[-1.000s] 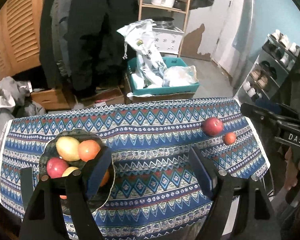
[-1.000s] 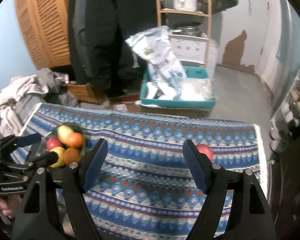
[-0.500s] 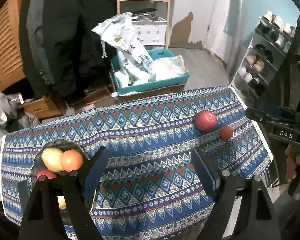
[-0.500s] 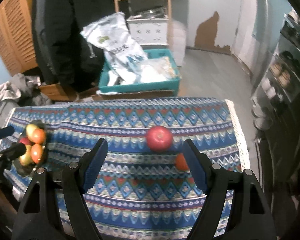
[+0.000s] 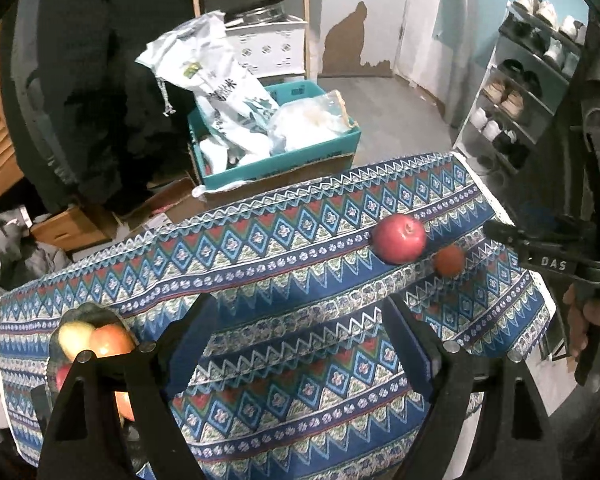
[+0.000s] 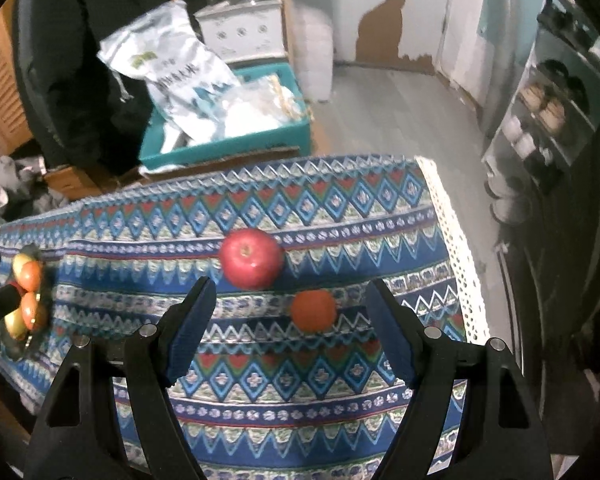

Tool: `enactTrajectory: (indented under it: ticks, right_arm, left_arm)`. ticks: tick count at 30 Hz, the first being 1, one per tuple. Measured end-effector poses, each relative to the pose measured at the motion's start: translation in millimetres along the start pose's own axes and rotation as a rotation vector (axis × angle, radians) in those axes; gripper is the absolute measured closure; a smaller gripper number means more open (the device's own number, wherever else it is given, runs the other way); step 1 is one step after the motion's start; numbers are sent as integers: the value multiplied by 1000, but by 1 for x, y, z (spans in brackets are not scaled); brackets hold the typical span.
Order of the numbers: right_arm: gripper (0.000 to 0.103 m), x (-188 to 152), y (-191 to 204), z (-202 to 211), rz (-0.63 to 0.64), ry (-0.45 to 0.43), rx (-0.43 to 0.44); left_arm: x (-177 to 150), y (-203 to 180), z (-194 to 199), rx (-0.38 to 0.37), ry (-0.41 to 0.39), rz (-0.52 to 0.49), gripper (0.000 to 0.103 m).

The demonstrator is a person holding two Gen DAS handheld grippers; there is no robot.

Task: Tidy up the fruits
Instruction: 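Move both tools toward the red apple and small orange on the cloth, then grasp the red apple with the left gripper while the right grasps the small orange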

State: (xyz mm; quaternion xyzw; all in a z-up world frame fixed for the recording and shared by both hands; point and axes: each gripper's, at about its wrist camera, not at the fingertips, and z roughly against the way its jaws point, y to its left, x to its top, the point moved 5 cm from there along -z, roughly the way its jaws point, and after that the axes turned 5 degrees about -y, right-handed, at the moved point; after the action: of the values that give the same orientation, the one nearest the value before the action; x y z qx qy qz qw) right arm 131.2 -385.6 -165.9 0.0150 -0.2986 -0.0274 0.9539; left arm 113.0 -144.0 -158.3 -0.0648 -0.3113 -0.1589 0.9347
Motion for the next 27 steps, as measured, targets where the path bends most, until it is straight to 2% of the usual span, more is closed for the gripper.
enactTrajectory:
  ticks: [7, 11, 16, 24, 27]
  right_arm:
    - [25, -4, -7, -37, -3, 79, -12]
    - [25, -9, -13, -58, 0, 123, -29]
    - [25, -28, -25, -90, -40, 196, -17]
    - [26, -47, -26, -114, -32, 243, -10]
    - [33, -51, -27, -119, -33, 246, -11]
  left_arm:
    - [6, -14, -36, 3, 27, -45, 18]
    - [0, -15, -62, 19, 44, -43, 18]
    - [-10, -20, -92, 3, 88, -32, 18]
    - [-14, -31, -117, -19, 127, -42, 18]
    - [-11, -37, -121, -35, 132, -41, 18]
